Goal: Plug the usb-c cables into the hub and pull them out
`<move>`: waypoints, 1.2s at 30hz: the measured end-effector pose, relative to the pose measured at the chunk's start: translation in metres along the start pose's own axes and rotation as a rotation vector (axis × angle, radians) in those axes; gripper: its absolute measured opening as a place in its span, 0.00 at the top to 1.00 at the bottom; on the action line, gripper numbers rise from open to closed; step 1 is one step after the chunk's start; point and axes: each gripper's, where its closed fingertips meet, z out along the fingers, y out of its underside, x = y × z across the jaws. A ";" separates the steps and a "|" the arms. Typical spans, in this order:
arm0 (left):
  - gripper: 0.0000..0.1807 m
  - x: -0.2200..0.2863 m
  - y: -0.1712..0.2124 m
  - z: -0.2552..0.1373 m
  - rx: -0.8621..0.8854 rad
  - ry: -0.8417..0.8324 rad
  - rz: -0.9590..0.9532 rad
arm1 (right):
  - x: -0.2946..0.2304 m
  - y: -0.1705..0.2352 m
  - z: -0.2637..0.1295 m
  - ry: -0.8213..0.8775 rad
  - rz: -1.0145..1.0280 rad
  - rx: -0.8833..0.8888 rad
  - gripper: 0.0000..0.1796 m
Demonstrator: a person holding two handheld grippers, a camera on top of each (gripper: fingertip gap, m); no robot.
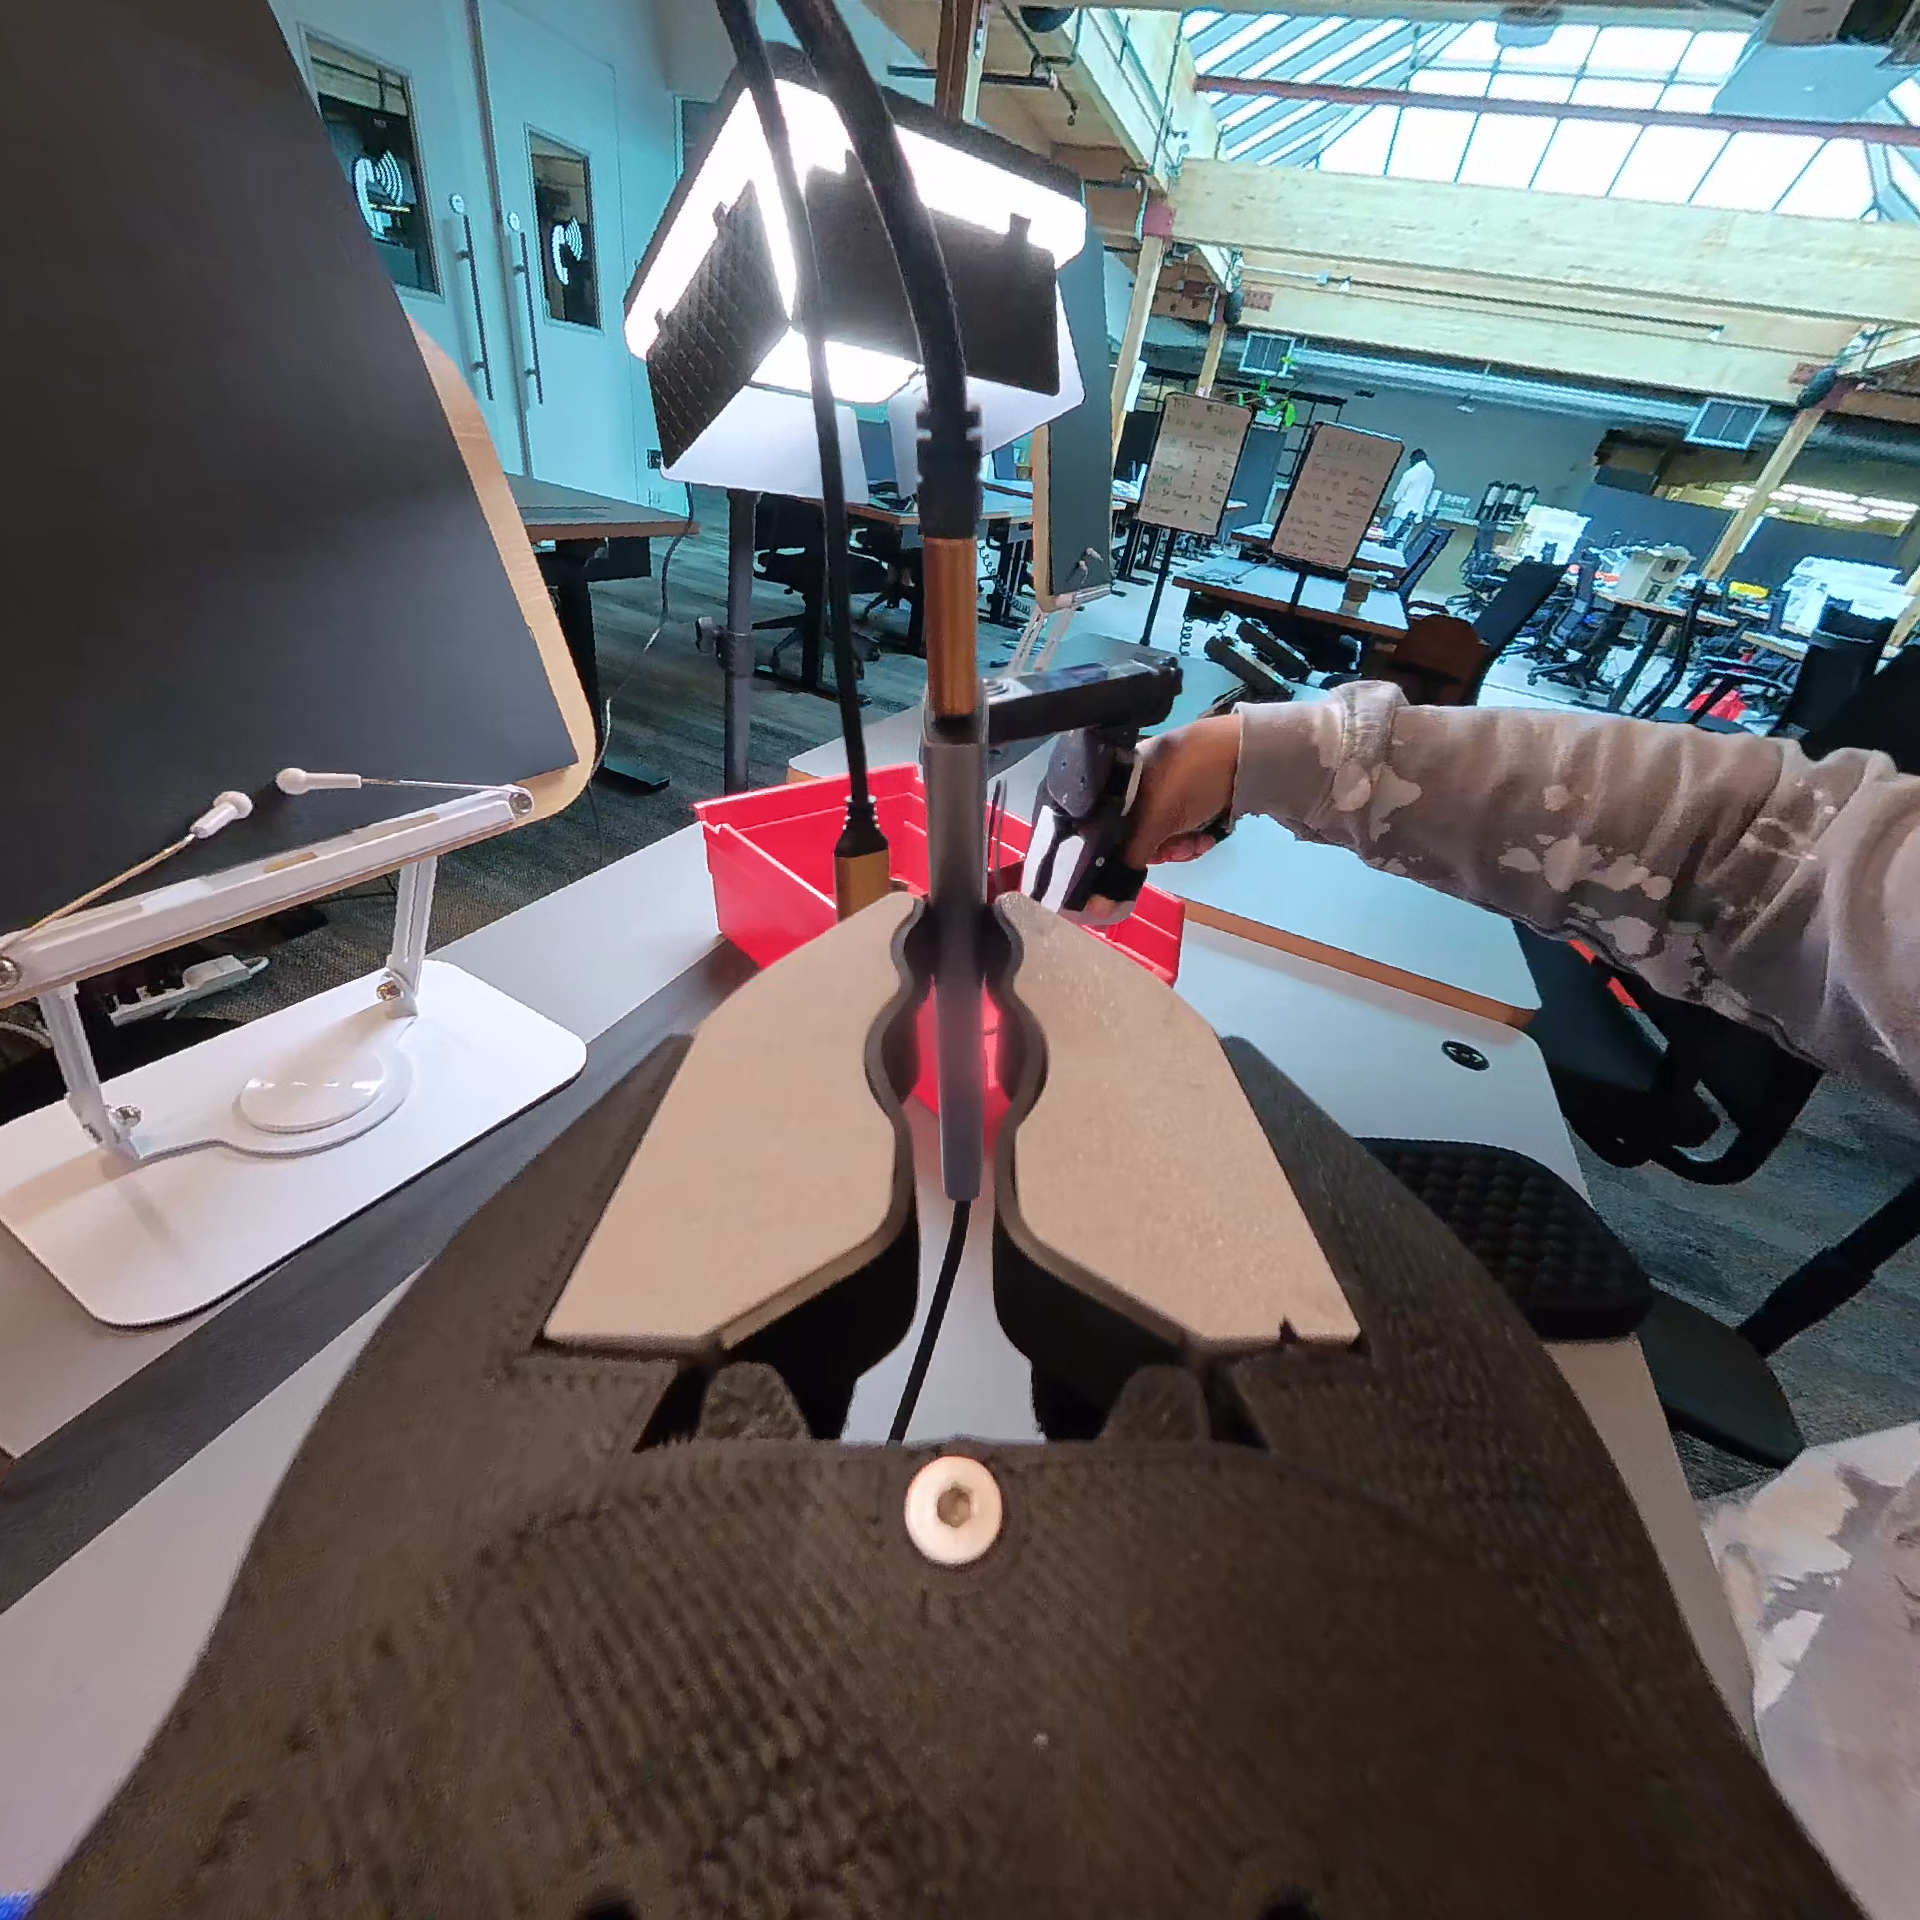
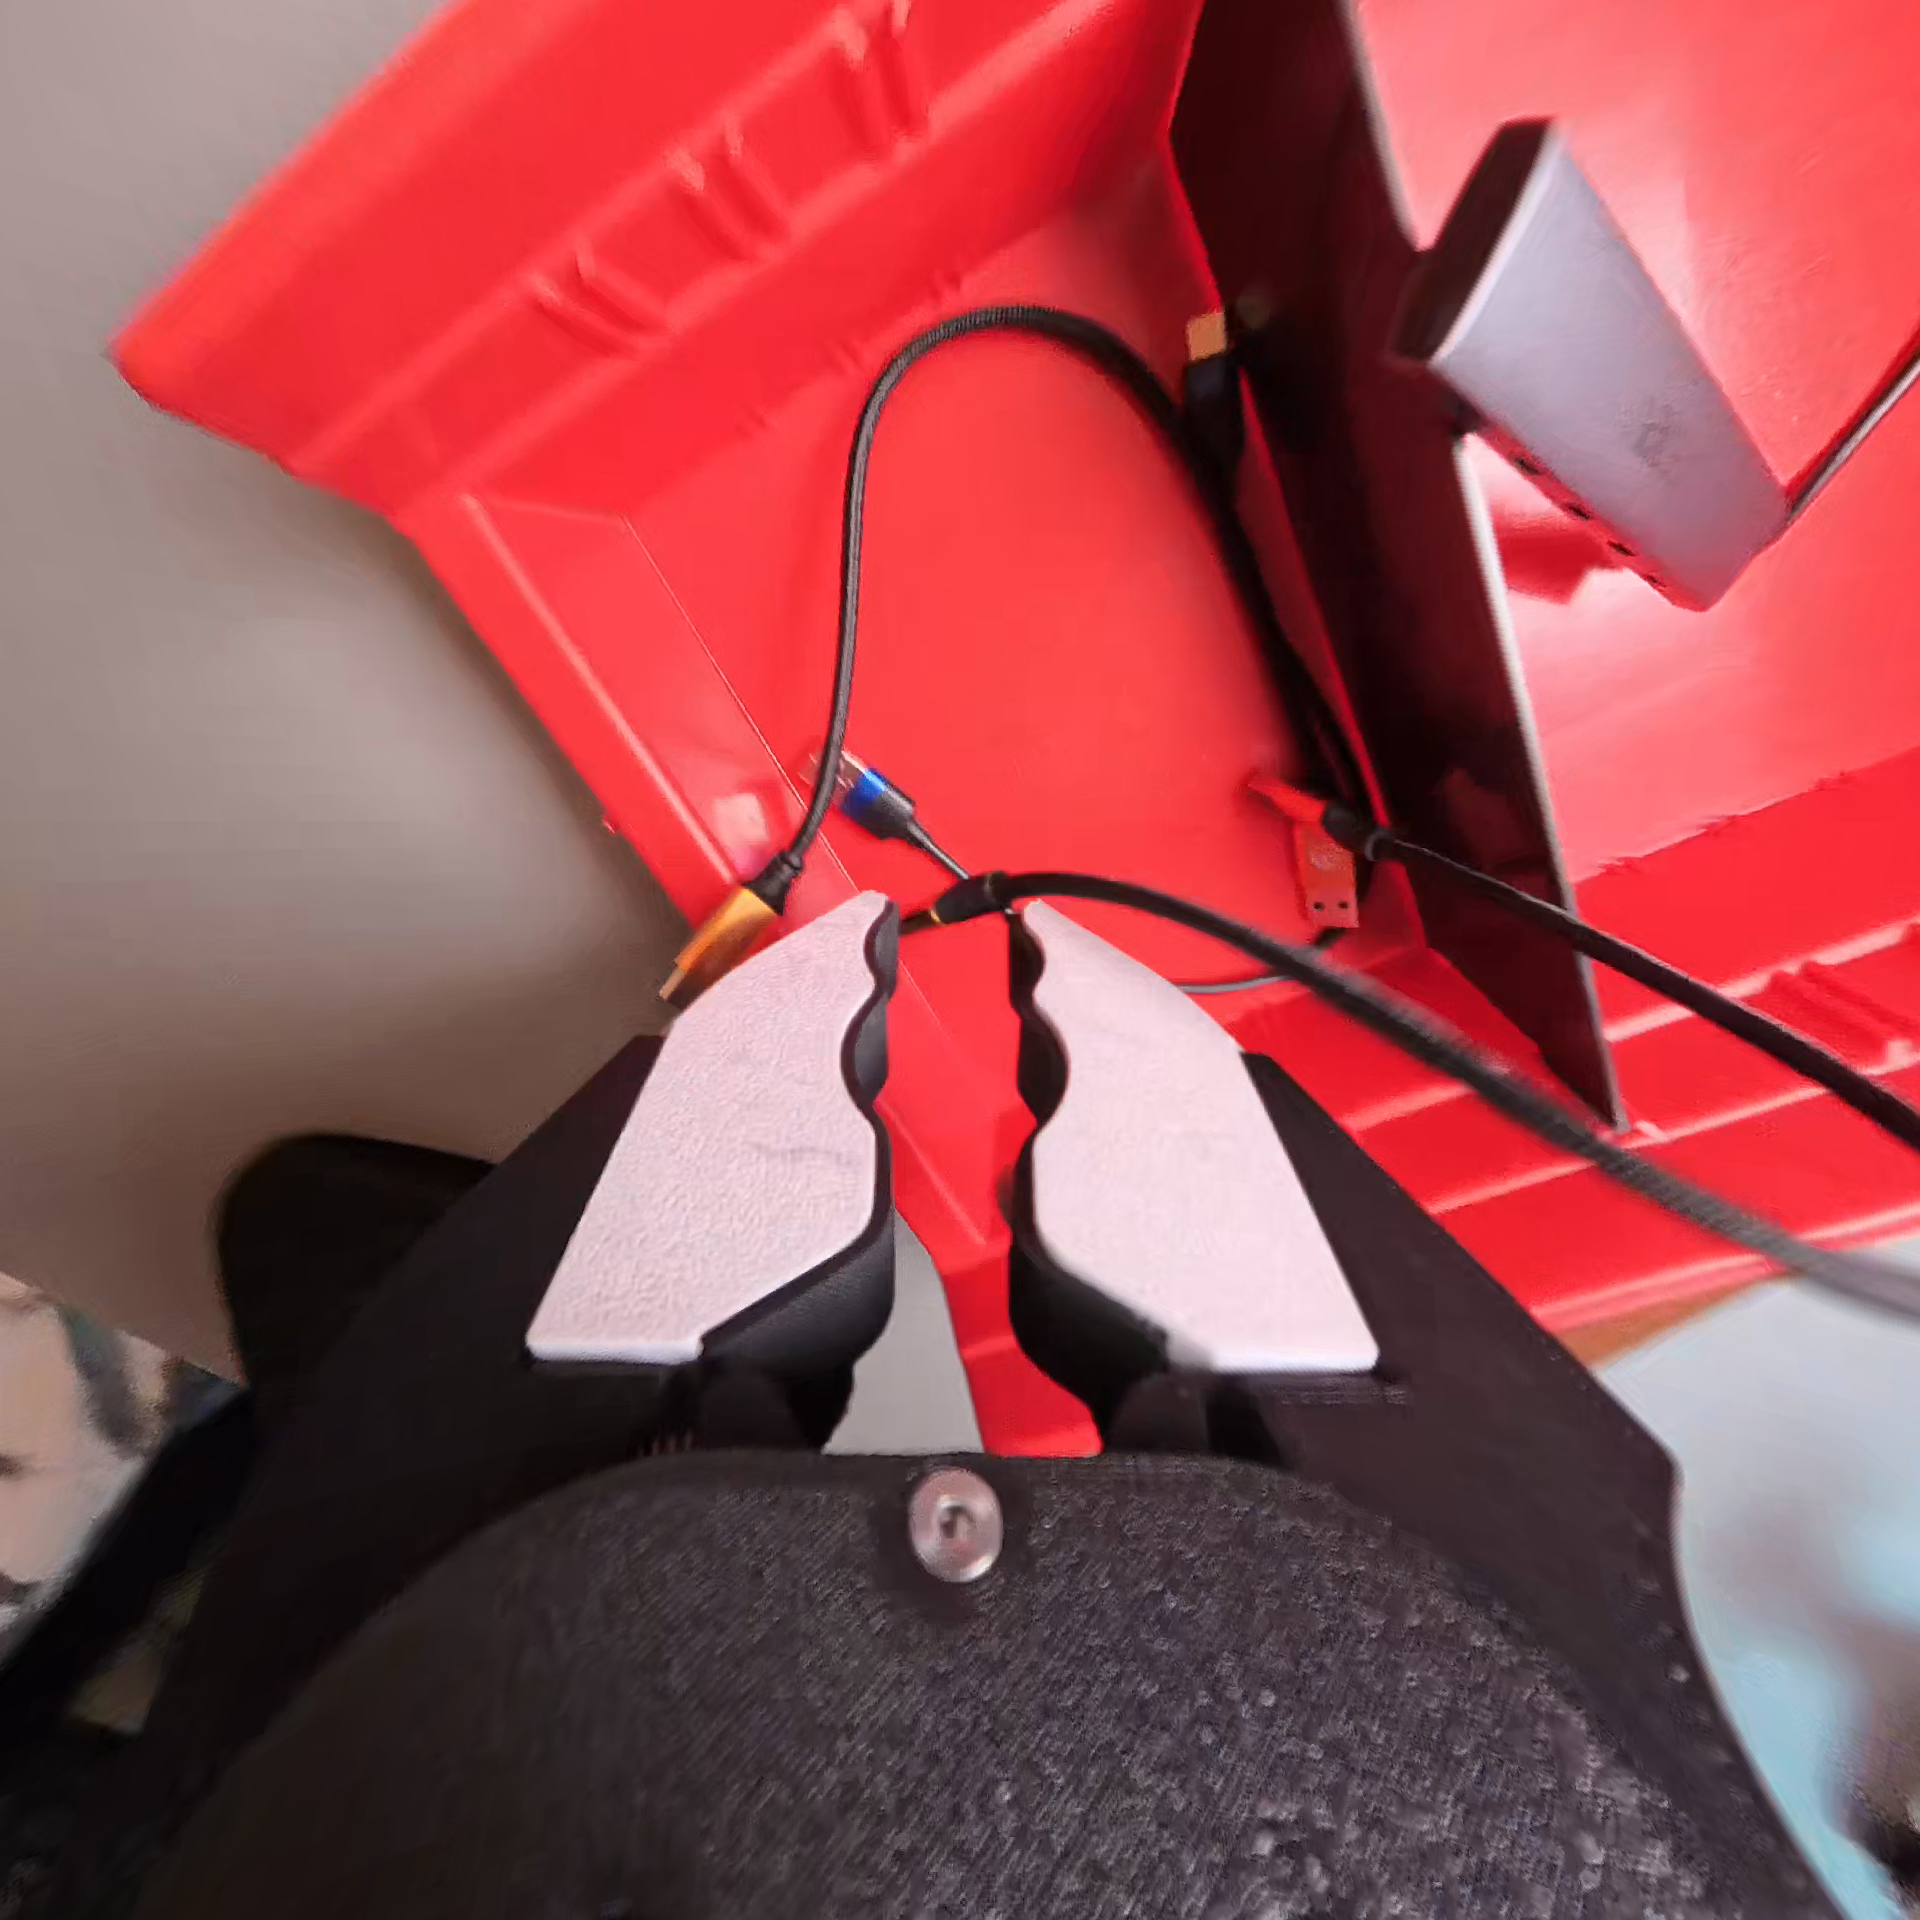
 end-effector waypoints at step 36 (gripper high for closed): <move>0.95 0.090 0.099 0.060 -0.474 0.354 0.190 | -0.263 -0.094 -0.166 -0.270 -0.709 1.046 0.88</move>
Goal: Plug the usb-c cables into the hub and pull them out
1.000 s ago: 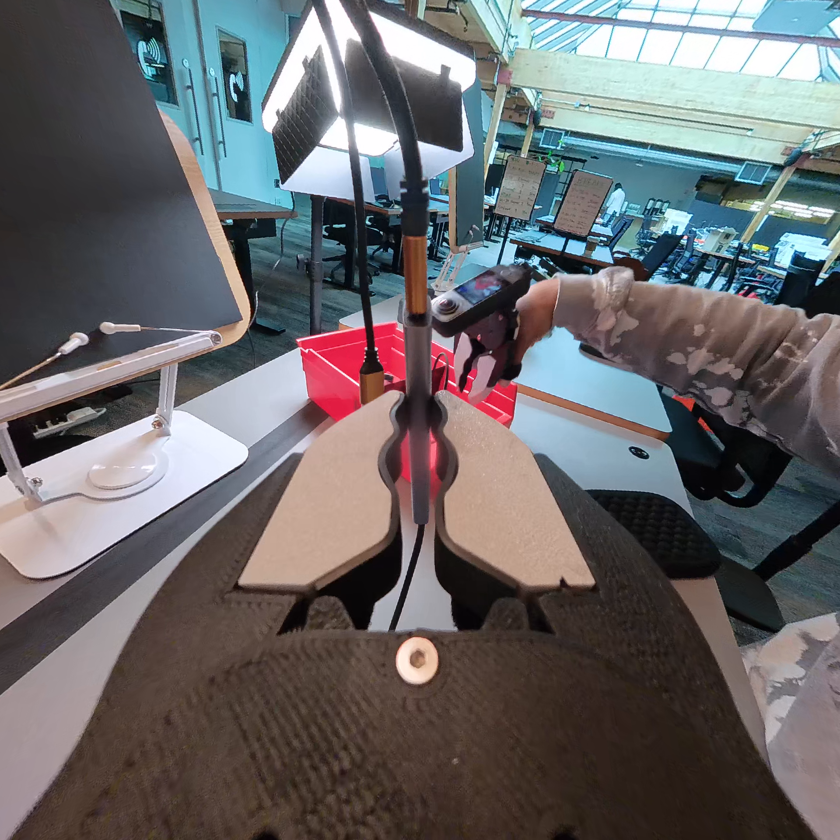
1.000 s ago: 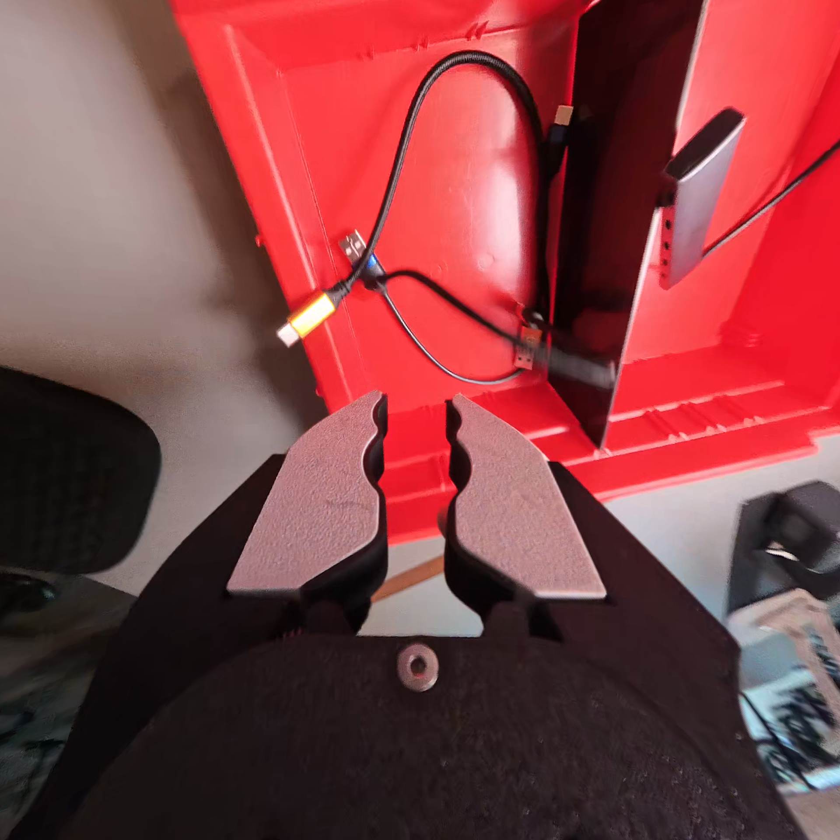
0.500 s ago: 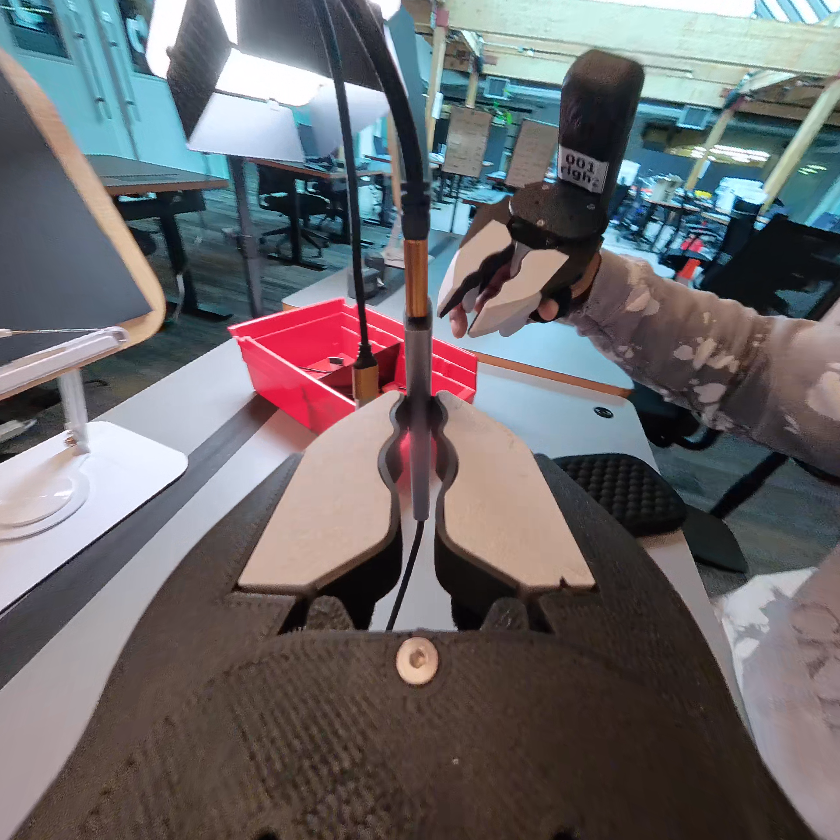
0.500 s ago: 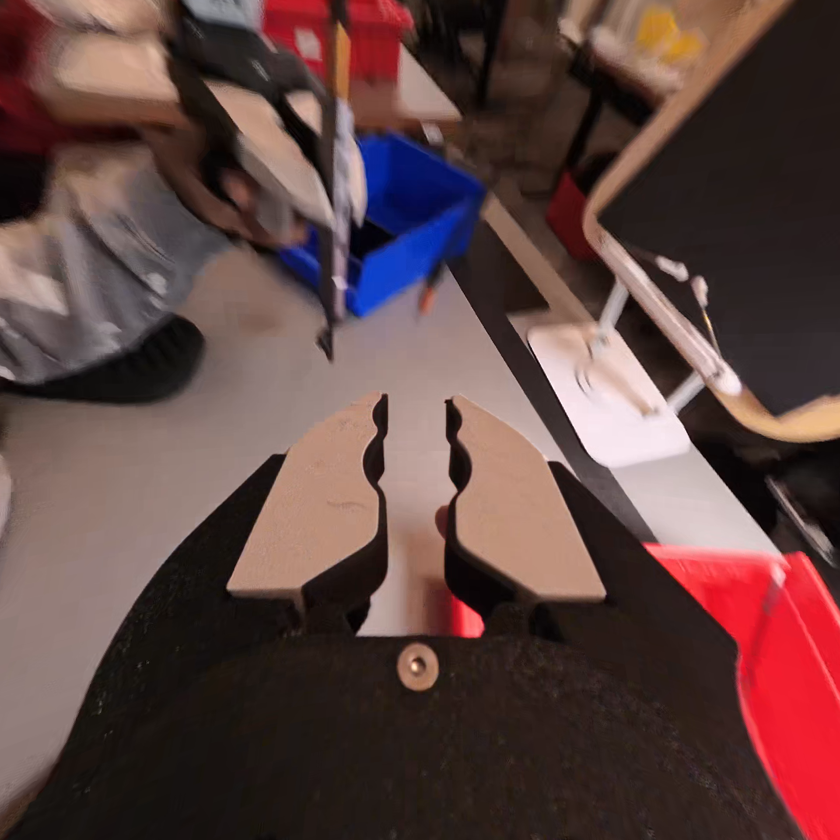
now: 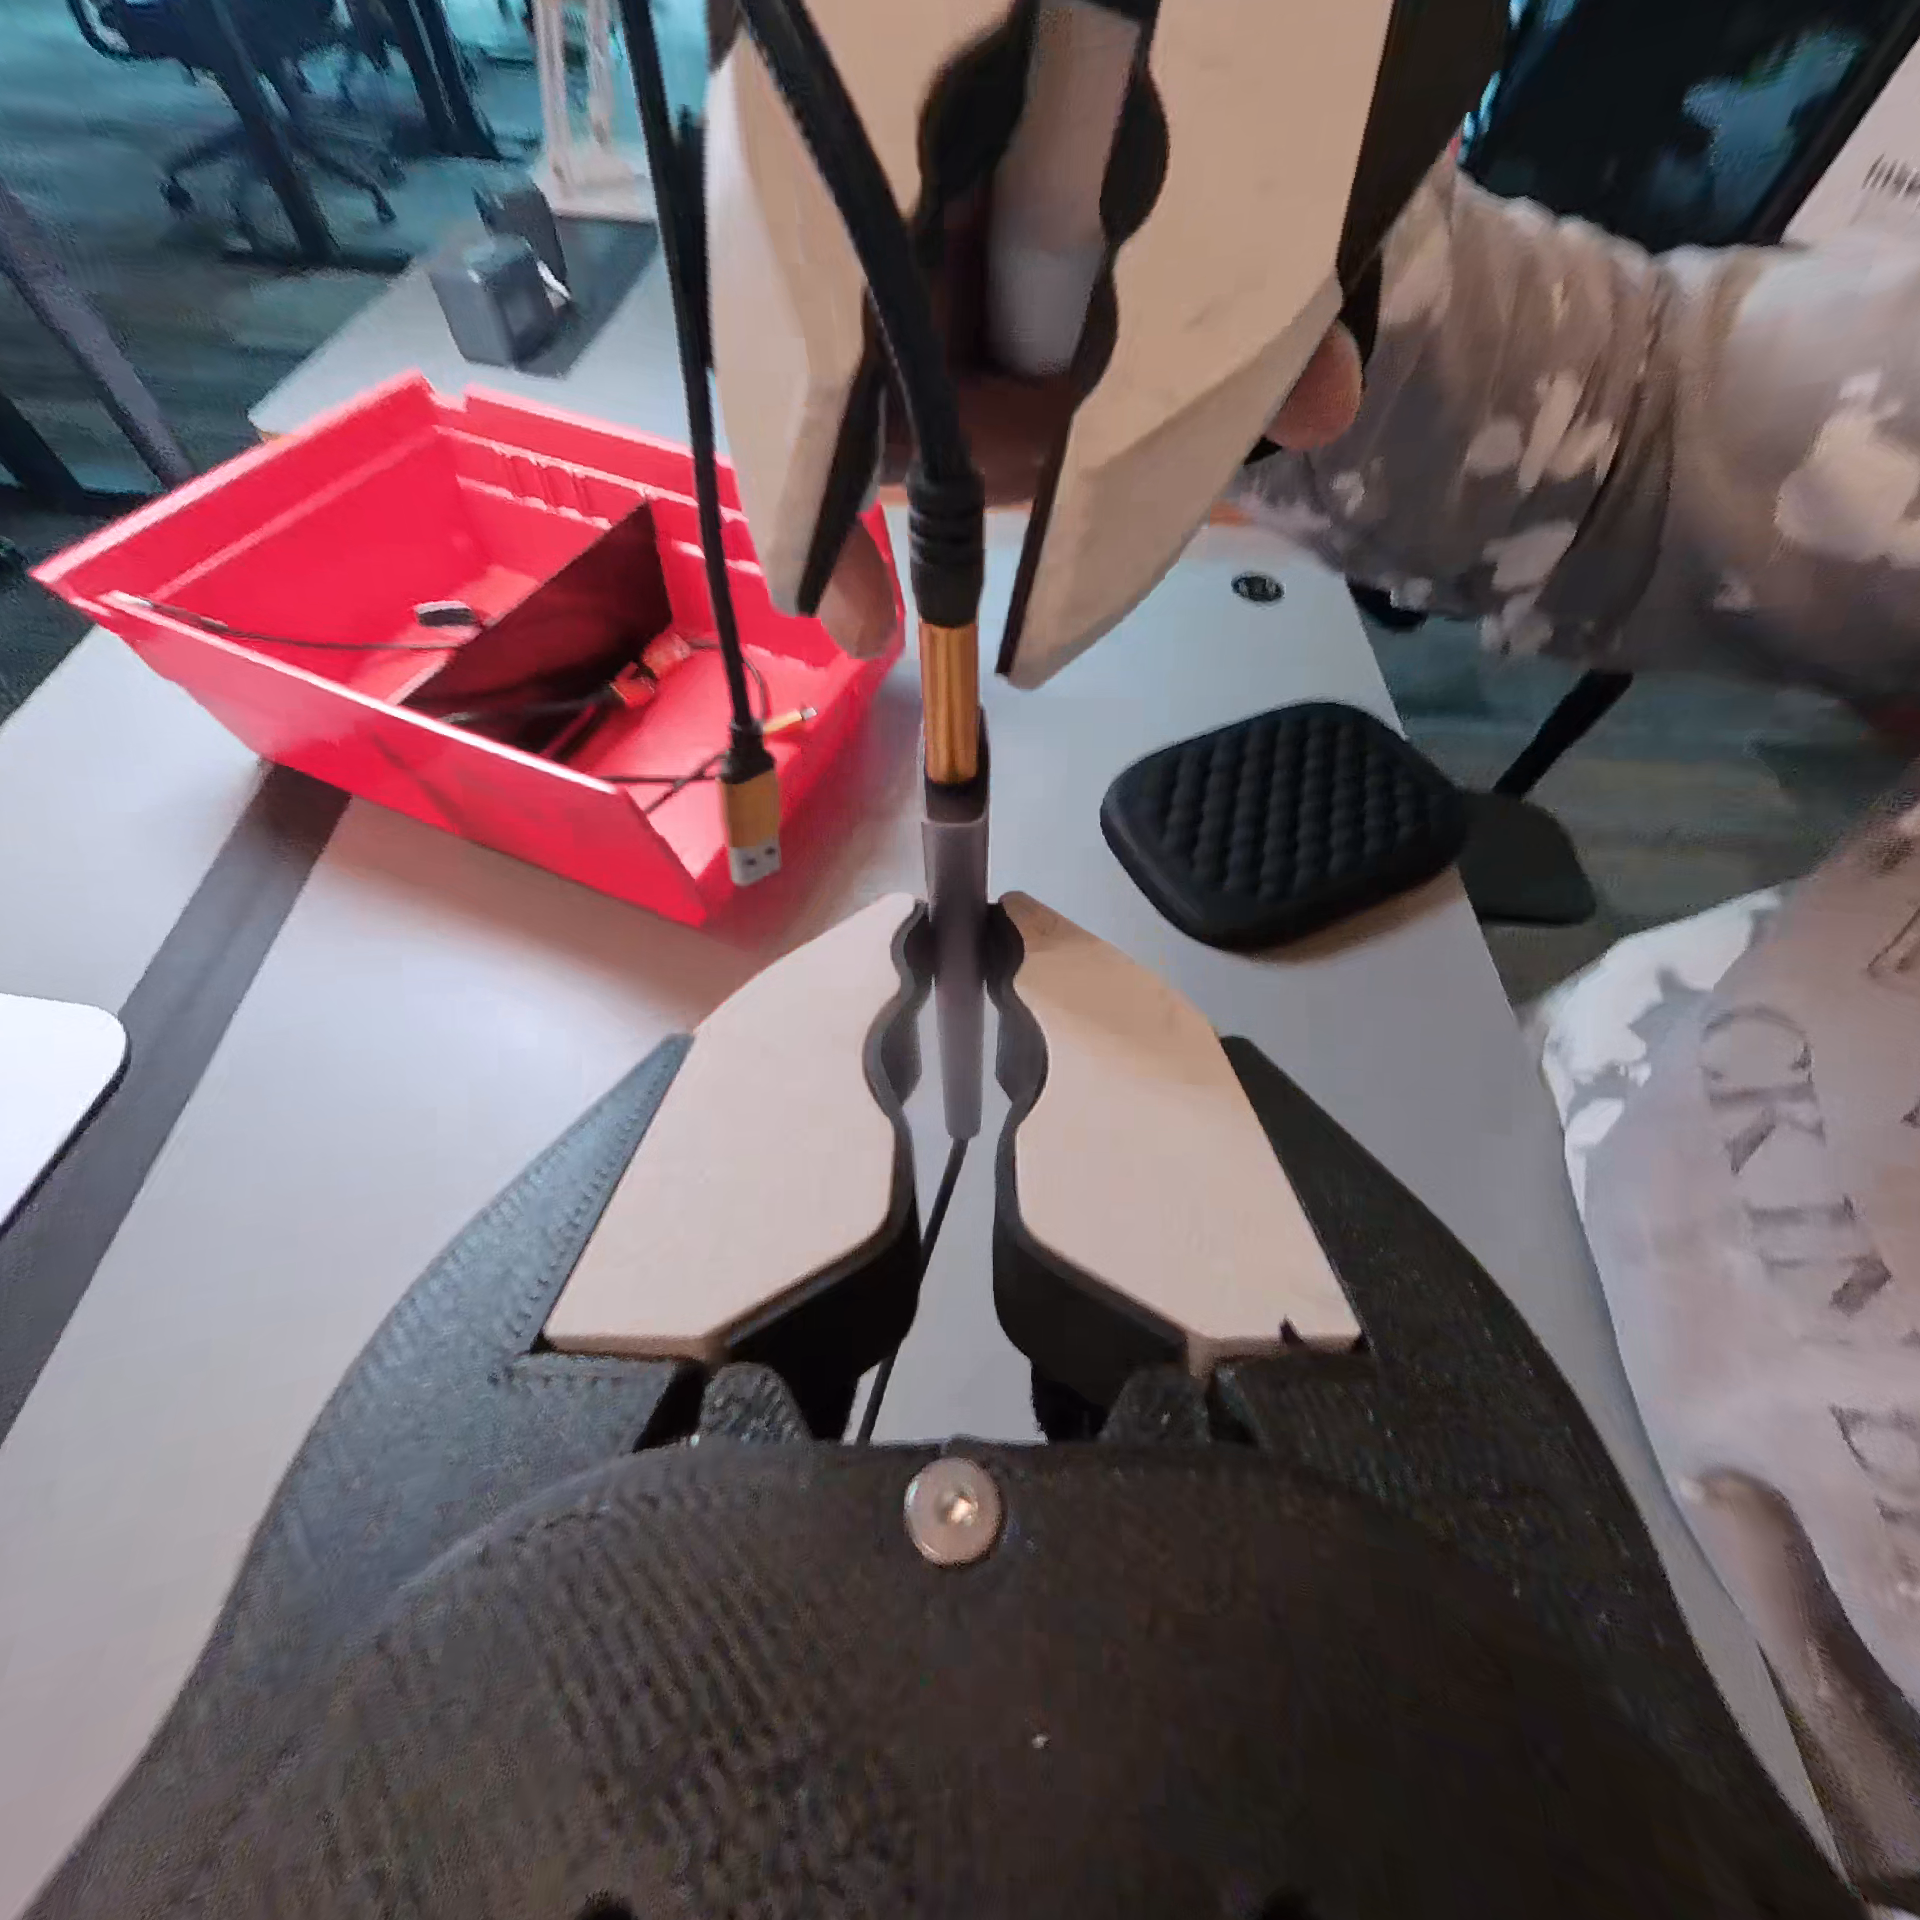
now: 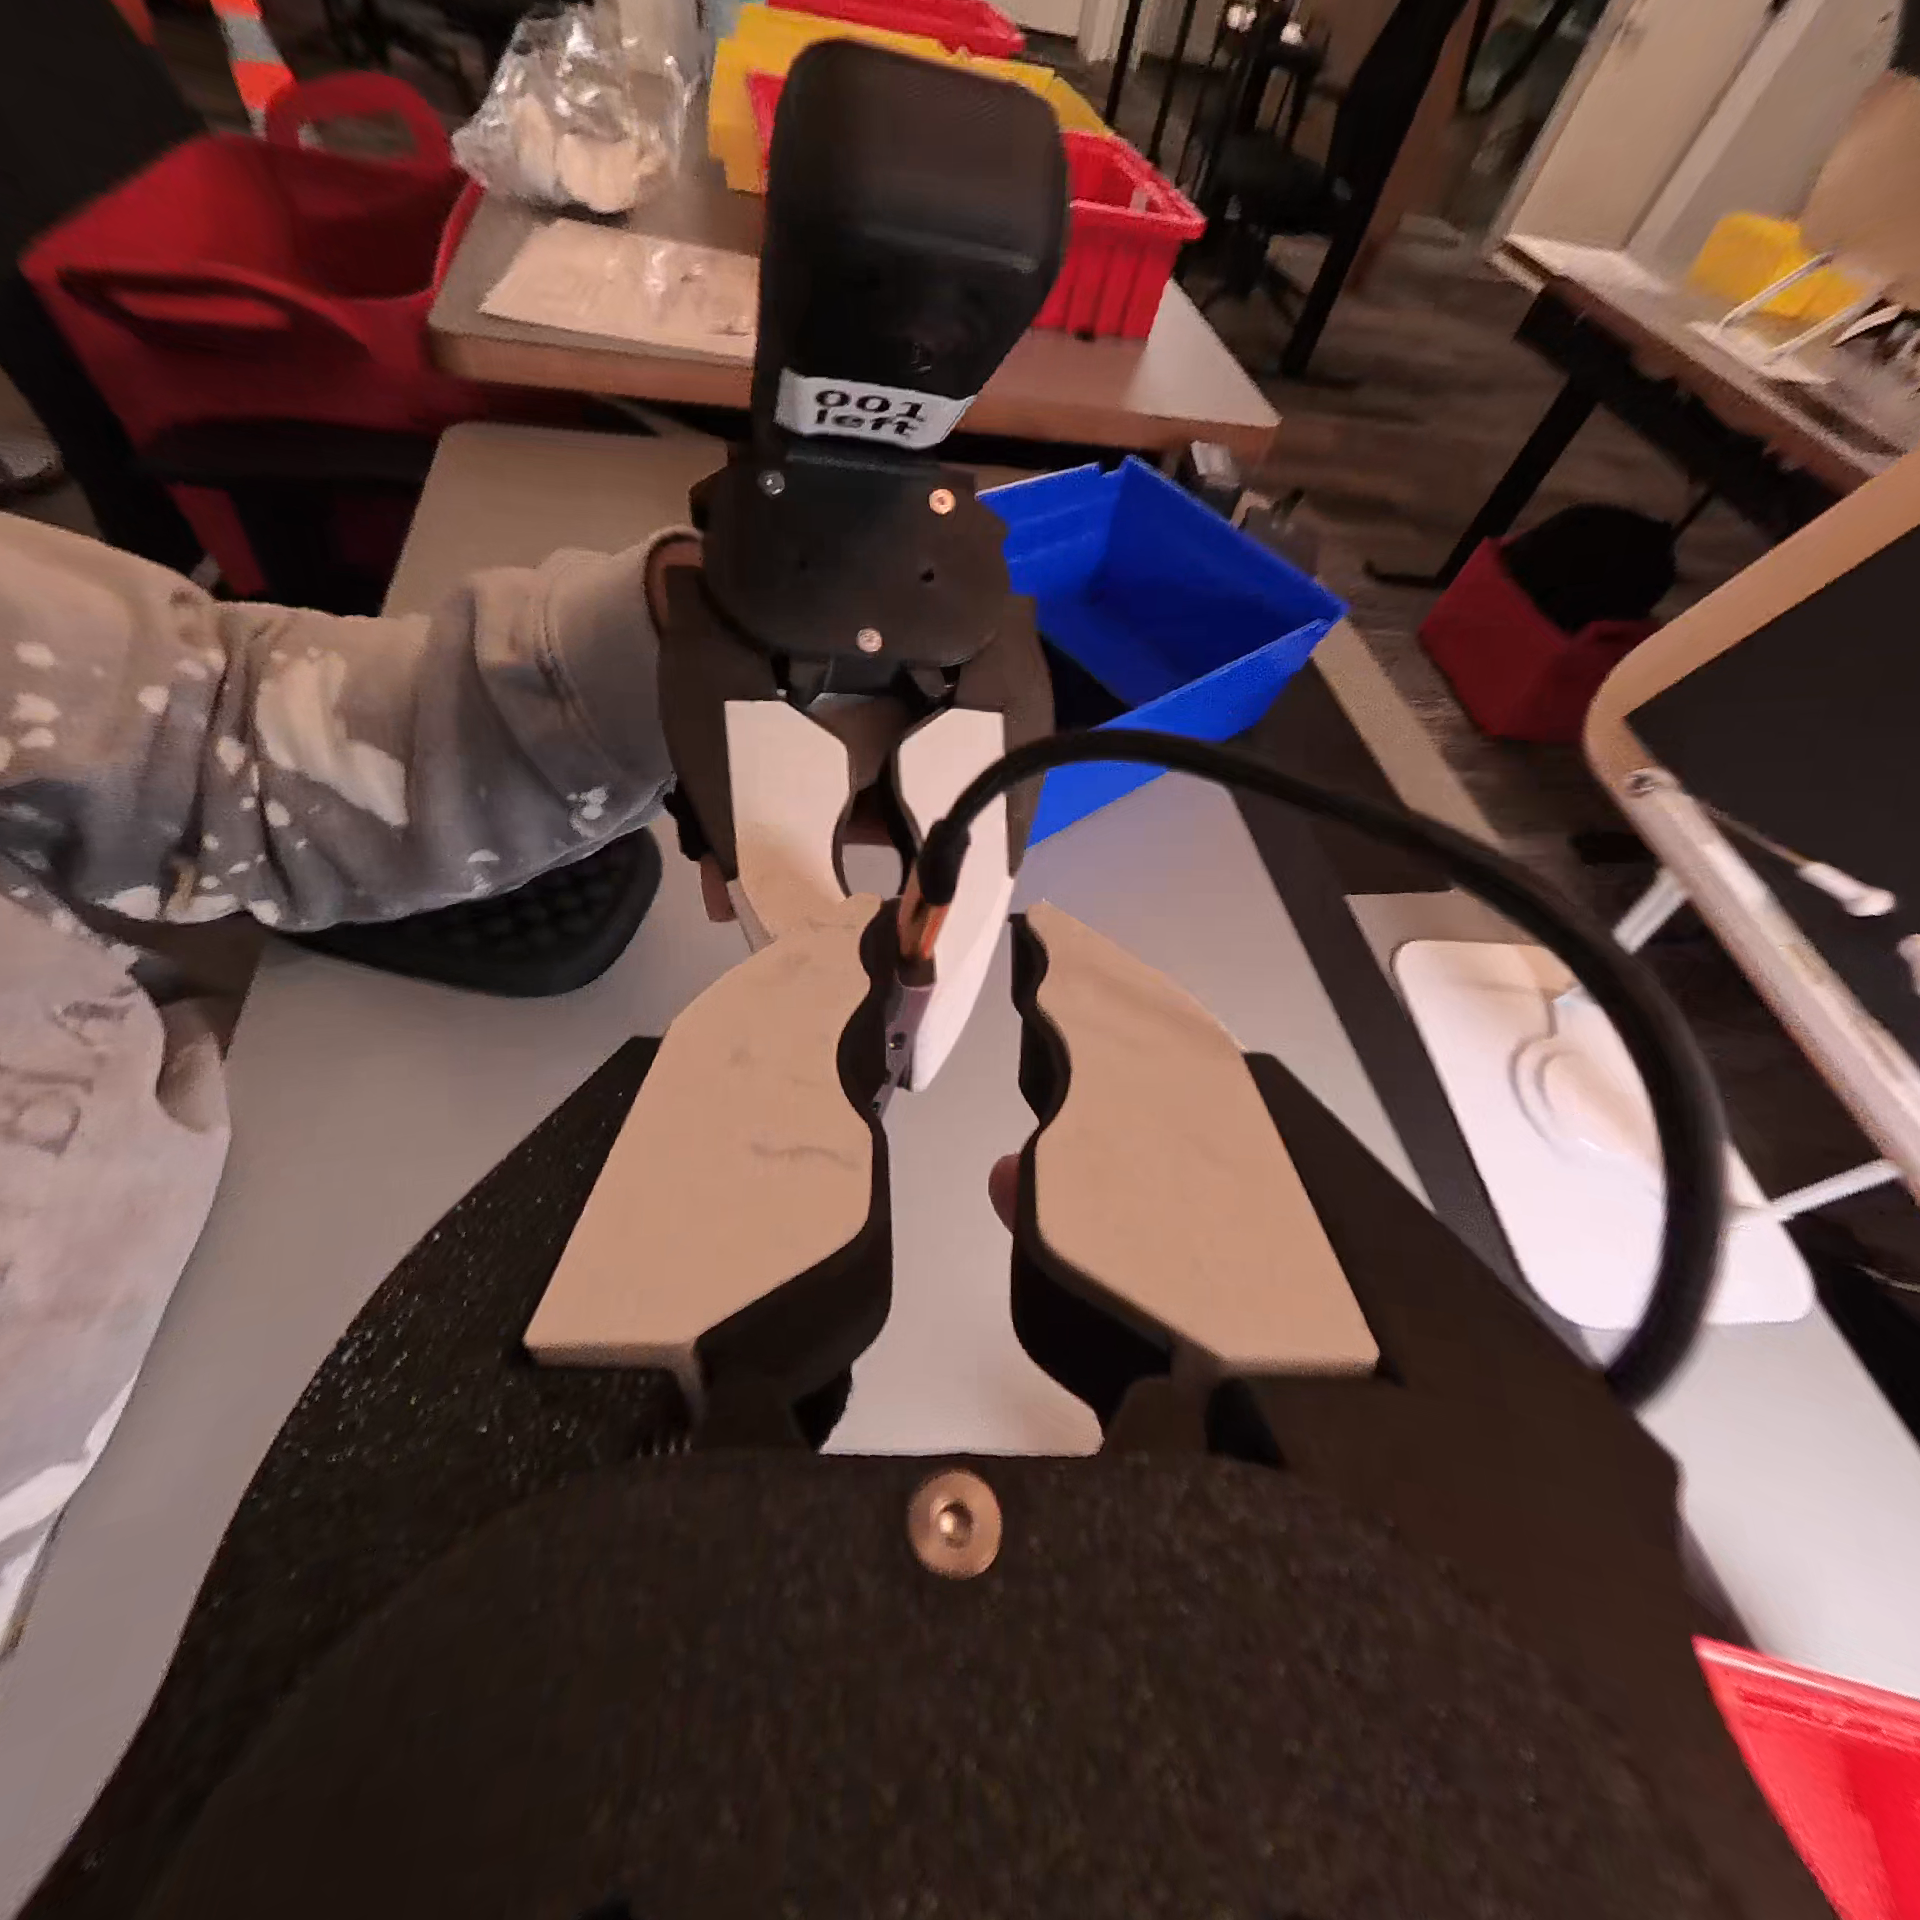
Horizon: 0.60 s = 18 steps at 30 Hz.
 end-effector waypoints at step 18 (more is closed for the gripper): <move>0.90 0.004 -0.052 -0.001 0.424 0.148 -0.212 | 0.076 -0.025 -0.062 0.346 0.201 0.570 0.97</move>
